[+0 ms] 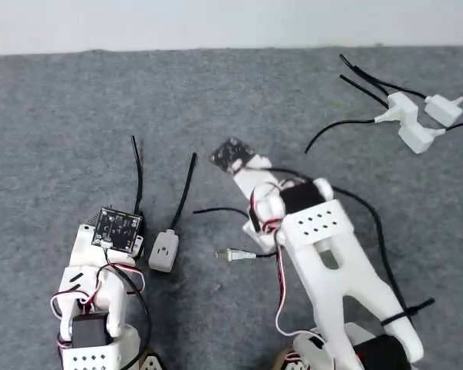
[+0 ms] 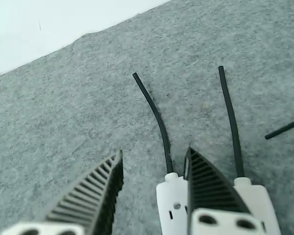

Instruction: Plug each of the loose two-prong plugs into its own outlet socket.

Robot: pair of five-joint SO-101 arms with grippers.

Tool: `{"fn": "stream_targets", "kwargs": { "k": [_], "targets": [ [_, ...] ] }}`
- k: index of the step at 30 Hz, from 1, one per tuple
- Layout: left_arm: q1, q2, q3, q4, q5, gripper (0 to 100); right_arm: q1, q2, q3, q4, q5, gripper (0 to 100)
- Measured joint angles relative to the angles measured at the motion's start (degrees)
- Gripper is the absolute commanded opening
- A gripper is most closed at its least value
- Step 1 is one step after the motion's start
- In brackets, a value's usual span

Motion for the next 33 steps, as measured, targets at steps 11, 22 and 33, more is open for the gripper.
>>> {"fn": "stream_targets", "kwargs": {
  "k": [11, 22, 33],
  "targets": [
    [0.0, 0.0, 0.0, 0.0, 0.0, 20, 2.8, 0.0, -33.5, 21.6, 0.6, 32.1],
    [0.0, 0.0, 0.0, 0.0, 0.0, 20, 15.4, 0.0, -43.0, 25.5, 2.2, 32.1],
    [0.0, 0.0, 0.0, 0.0, 0.0, 20, 31.6, 0.0, -43.0, 23.1, 4.7, 32.1]
  ]
}}
